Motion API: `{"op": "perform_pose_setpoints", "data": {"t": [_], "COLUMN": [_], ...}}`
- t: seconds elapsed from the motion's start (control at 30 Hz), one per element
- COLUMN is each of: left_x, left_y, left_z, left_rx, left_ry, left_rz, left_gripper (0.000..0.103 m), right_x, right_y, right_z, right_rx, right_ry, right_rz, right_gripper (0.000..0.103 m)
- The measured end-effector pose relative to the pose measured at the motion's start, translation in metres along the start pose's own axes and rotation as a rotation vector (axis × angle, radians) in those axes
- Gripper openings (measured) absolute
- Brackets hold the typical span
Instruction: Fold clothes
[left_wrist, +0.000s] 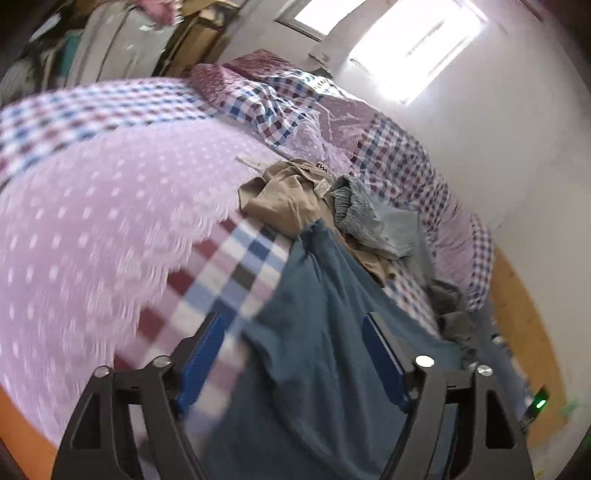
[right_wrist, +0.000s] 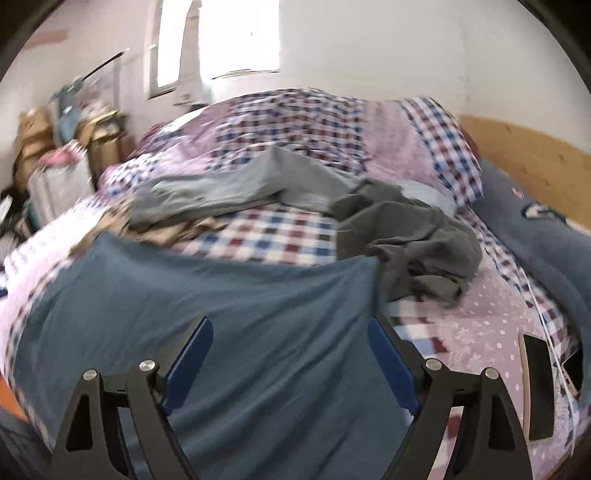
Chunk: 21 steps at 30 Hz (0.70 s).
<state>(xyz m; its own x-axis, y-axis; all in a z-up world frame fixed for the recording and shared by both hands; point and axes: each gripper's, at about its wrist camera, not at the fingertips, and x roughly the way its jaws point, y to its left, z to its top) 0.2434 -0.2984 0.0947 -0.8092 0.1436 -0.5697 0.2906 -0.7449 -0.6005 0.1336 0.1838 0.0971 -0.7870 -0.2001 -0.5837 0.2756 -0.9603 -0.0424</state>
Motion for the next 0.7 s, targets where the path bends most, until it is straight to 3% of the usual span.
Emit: {"op": "perform_pose_setpoints", "data": {"t": [0.13, 0.3, 0.47, 0.53, 0.7], "left_x": [-0.01, -0.003, -0.001, -0.001, 0.003], "left_y": [0.006, 0.023, 0.038, 0.044, 0.063], "left_z": [-0.024, -0.056, -0.066, -0.068, -0.074], "left_rx": [-0.076, -0.135, -0.135, -0.144, -0.202], "left_ry": [0.002, 0.065, 0.126, 0.138, 0.194], "left_rz": [-0.048, -0.067, -0.074, -0.079, -0.087], "left_gripper": [0.086, 0.089, 0.092, 0.103, 0.103], "right_x": [-0.014, -0.027, -0.032, -0.034, -0.039], "right_y": [0.04, 0.068, 0.096, 0.107, 0.135], "right_z": [-0.025, -0.046, -0.055, -0.058, -0.066], "right_rx": [-0.111, -0.125, -0.179, -0.204, -0.267], "right_ry": [0.001, 0.014, 0.005, -0.001, -0.017], "right_rz": [-0.01, -0.011, -0.001, 0.006, 0.021], "right_gripper": [0.089, 0.089, 0.094, 0.098, 0.102]}}
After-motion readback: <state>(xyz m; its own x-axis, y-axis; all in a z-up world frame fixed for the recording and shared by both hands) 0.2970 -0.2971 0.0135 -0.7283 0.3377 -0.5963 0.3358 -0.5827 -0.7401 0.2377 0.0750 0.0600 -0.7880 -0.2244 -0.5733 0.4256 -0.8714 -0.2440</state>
